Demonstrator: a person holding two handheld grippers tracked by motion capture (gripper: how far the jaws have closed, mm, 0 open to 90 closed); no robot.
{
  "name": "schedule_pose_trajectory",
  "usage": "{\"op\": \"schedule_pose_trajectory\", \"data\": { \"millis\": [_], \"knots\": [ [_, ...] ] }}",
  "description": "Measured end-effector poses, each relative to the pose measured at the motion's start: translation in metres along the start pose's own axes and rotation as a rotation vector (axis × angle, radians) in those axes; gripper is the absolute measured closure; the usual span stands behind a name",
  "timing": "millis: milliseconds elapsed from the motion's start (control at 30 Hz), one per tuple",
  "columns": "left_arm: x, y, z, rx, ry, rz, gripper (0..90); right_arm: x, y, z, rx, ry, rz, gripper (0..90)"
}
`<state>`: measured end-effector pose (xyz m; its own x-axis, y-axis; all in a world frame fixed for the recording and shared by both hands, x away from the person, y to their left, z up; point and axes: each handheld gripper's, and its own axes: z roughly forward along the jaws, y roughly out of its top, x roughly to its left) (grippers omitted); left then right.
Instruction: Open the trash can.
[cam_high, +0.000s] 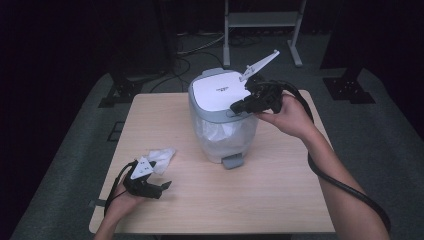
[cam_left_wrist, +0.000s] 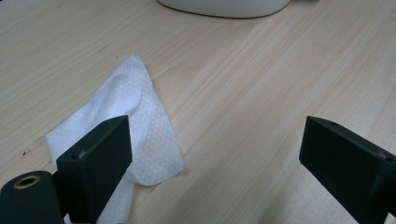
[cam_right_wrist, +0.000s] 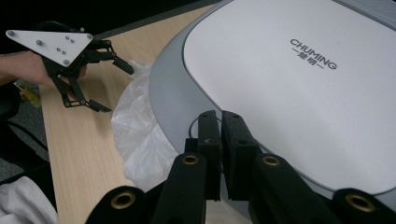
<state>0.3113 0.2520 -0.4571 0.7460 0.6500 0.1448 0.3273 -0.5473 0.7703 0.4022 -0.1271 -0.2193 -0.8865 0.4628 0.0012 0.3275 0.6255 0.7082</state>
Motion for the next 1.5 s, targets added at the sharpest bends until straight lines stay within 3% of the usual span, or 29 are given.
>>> {"op": "schedule_pose_trajectory", "data": {
  "millis": [567,1100,1200,1500],
  "knots": [
    [0.0,0.001,-0.001,-0.017,-0.007,-0.011,8.3,-0.002,0.001,0.007,-0.007,-0.003,-0.001,88.2],
    [0.001,-0.001,0.0,-0.004,0.003,-0.007,8.3,0.003,0.002,0.008,0.02,-0.043,-0.052,89.7],
    [0.001,-0.001,0.0,-0.003,0.001,-0.007,8.3,0.005,0.002,0.007,0.024,-0.054,-0.061,86.6],
    [0.003,-0.002,0.0,-0.002,0.005,-0.016,8.3,0.001,-0.021,-0.012,-0.016,-0.044,-0.041,81.3]
  ]
}}
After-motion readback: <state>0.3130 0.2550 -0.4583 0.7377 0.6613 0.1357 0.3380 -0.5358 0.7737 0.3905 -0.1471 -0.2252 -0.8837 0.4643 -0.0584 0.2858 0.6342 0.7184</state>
